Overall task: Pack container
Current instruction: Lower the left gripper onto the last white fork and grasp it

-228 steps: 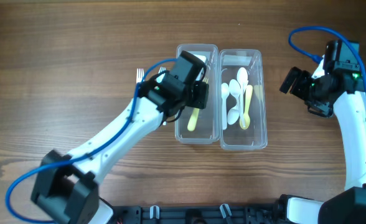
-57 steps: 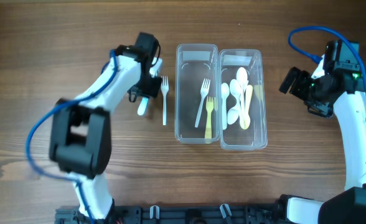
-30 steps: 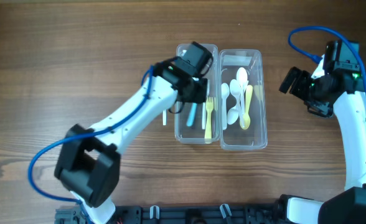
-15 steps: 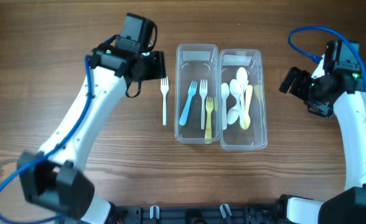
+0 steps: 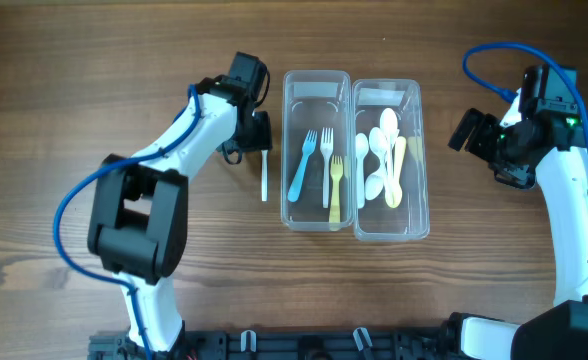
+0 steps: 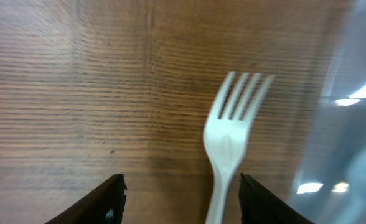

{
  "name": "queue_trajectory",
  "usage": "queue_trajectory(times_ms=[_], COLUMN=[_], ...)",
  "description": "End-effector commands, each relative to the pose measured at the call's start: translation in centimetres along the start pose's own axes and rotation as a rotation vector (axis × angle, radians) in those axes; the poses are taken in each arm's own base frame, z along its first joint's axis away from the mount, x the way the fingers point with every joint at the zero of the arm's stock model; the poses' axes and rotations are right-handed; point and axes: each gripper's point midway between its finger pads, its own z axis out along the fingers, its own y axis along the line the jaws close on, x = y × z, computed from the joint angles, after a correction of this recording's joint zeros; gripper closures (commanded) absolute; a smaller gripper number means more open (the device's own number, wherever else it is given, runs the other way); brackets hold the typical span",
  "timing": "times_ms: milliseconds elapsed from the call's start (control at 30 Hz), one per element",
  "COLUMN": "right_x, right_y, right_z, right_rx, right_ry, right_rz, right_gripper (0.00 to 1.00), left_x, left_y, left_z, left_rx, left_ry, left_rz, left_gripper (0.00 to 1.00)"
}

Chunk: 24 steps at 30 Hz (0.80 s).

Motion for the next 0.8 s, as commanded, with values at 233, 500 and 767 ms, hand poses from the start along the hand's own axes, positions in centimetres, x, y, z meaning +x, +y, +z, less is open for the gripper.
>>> queue_trajectory(times_ms=[233, 500, 767], right_x=[-0.1, -0.1, -0.1], right_y=[0.1, 0.1, 0.2], right_z=[0.0, 0.0, 0.0], right_rx=[-0.008, -0.008, -0.009], right_ry=[0.002, 0.002, -0.002], right_rz=[0.002, 0.001, 0.001], right_gripper=[0.01, 0.01, 0.00], left_x=[2.4, 3.0, 3.3], left_y=[-1.6, -1.8, -0.8], left_z=[3.2, 3.4, 3.8], left_rx=[0.003, -0.006, -0.017], left_ry=[0.089, 0.095, 0.111], left_rz=[0.060, 0.065, 0.046], left_gripper=[0.47, 0.67, 0.96])
